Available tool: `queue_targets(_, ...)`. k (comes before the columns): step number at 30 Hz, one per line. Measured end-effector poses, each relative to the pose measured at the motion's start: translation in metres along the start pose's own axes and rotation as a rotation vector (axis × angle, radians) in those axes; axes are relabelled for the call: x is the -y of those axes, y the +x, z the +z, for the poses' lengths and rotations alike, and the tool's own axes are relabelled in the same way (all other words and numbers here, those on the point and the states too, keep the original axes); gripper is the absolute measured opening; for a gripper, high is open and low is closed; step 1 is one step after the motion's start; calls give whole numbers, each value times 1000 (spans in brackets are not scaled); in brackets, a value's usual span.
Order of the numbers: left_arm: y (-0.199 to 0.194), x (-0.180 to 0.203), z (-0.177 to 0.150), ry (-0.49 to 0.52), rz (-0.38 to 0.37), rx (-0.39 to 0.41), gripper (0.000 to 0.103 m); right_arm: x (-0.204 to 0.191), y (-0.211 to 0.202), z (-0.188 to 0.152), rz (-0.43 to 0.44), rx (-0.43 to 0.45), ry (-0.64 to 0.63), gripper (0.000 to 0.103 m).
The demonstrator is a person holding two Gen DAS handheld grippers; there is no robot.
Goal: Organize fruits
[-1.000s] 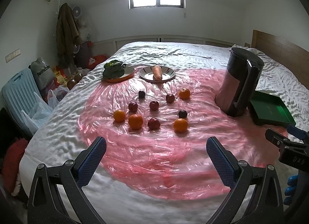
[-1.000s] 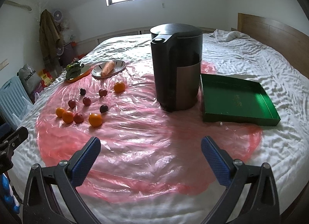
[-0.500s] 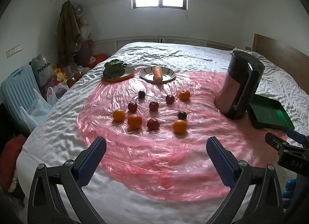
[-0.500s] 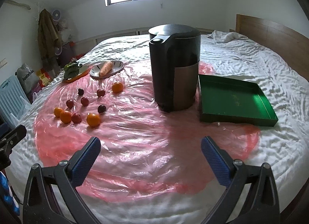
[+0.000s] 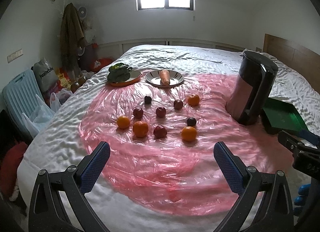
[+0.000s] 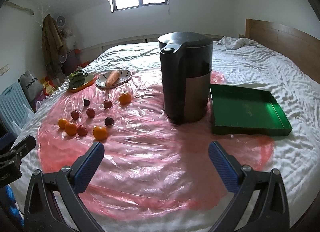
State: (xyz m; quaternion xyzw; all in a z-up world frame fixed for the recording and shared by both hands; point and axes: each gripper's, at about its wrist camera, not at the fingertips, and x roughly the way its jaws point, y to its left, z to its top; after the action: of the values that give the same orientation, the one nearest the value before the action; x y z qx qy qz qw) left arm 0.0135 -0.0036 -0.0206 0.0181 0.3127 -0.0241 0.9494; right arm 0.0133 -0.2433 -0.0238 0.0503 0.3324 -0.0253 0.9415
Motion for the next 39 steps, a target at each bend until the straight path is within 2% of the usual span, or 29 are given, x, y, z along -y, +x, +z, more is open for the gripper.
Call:
queue_targets(12, 13, 7, -1, 50, -13, -29, 102, 5, 14, -4, -6, -23, 18, 103)
queue_targets(21, 25, 4, 0, 42, -19, -57, 102, -3, 22, -5, 9, 8, -13, 103)
queue_targets(25, 34, -13, -4, 21, -30, -92, 102, -9, 29, -6, 57, 11, -22, 103)
queue_targets(32, 54, -49, -10, -29, 8, -109, 102, -36, 57, -5, 151, -20, -73, 103)
queue_targets(39, 104, -78, -6, -68, 28, -162, 102, -72, 94, 4, 241, -59, -135, 103)
